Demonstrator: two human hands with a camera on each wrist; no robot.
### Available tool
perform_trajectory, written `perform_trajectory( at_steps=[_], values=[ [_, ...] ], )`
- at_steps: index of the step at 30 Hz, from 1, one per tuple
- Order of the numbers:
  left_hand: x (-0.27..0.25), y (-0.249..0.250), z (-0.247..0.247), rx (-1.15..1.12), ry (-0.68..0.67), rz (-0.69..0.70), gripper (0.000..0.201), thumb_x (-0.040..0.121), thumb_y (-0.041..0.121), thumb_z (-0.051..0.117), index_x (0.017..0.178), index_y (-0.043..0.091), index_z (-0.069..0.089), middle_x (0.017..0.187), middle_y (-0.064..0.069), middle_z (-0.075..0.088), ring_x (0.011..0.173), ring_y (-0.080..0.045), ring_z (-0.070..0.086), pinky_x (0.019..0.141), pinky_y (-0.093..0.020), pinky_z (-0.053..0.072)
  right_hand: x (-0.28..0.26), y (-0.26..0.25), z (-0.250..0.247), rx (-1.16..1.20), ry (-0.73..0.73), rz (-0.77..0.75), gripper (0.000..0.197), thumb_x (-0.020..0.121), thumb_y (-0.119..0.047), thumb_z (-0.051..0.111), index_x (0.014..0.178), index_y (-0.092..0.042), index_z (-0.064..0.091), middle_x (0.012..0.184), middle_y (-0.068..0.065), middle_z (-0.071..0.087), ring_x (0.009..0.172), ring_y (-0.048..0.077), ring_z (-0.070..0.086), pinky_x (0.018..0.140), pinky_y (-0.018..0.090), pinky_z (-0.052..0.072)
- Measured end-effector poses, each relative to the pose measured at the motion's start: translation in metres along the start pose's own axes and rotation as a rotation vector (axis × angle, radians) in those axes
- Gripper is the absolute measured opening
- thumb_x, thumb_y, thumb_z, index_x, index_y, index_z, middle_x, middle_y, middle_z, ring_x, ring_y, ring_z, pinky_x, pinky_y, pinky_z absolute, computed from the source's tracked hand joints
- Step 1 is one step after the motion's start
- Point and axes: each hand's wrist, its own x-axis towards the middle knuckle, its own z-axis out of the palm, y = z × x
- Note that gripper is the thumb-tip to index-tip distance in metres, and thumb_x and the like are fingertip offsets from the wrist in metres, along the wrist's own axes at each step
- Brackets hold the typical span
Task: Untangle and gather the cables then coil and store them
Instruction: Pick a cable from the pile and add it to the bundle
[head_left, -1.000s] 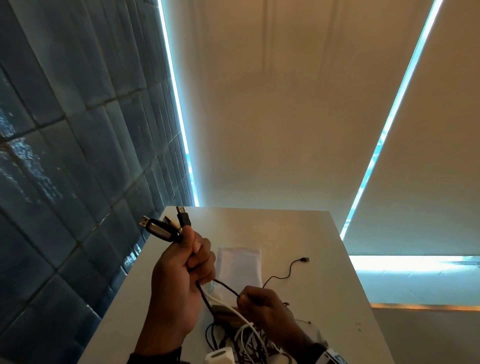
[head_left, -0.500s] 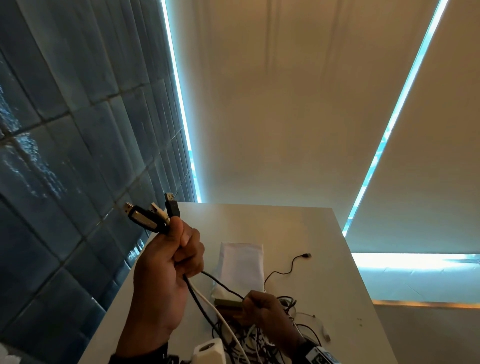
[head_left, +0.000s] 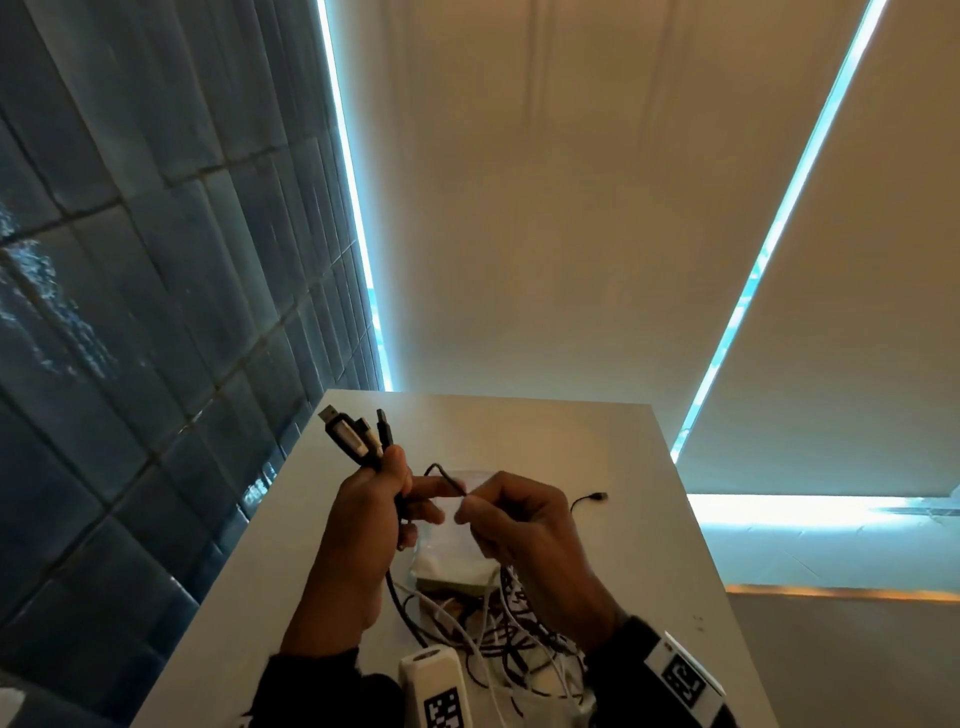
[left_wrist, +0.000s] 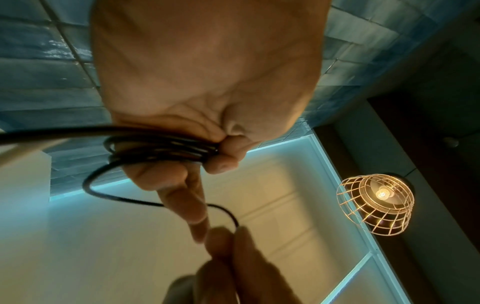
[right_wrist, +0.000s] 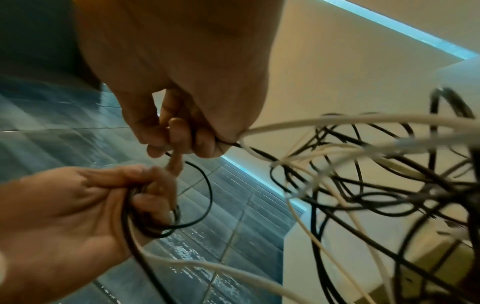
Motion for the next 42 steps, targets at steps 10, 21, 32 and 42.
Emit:
perform_trajectory(
  at_steps=[10,21,32,42],
  values=[
    [0.0,0.011,0.003,-0.642,-0.177,0.018,0.039,0.097,0.032,0.037,0.062,0.017,0.042,0.055,0.004,0.033,0.044,-0.009,0.03,0.047,-0.024,0.032,-0.008,0.035,-0.015,-0.029,-0.103,0.107,0.017,0.09,-0.013,0.062,0.077,-0.007,0.071,0.059,-0.008,0.054,0.055,0.006,0.042,0.055,0.016,0.037],
    [-0.006,0.015,-0.008,-0.491,-0.1,0.129,0.034,0.094,0.033,0.039,0.064,0.016,0.037,0.052,0.006,0.024,0.043,-0.007,0.016,0.045,-0.026,0.013,-0.021,0.107,-0.034,-0.081,-0.033,0.309,0.024,0.088,-0.026,0.06,0.066,-0.019,0.065,0.06,-0.007,0.054,0.055,0.009,0.049,0.056,0.023,0.042],
    [-0.008,0.033,-0.022,-0.41,-0.128,0.183,0.041,0.099,0.031,0.034,0.061,0.017,0.04,0.05,0.006,0.026,0.042,-0.007,0.019,0.044,-0.025,0.015,-0.026,0.123,-0.038,-0.258,0.096,0.436,0.035,0.095,-0.007,0.054,0.061,-0.014,0.06,0.061,-0.002,0.057,0.055,0.008,0.054,0.056,0.019,0.045],
    [0.005,0.004,-0.012,-0.121,0.021,-0.004,0.037,0.102,0.027,0.035,0.068,0.013,0.04,0.064,-0.016,0.067,0.041,-0.015,0.039,0.042,-0.023,0.028,0.005,0.022,-0.01,0.083,0.189,0.165,0.02,0.093,-0.008,0.058,0.076,0.002,0.061,0.049,-0.007,0.032,0.045,0.008,0.023,0.044,0.02,0.02]
  ],
)
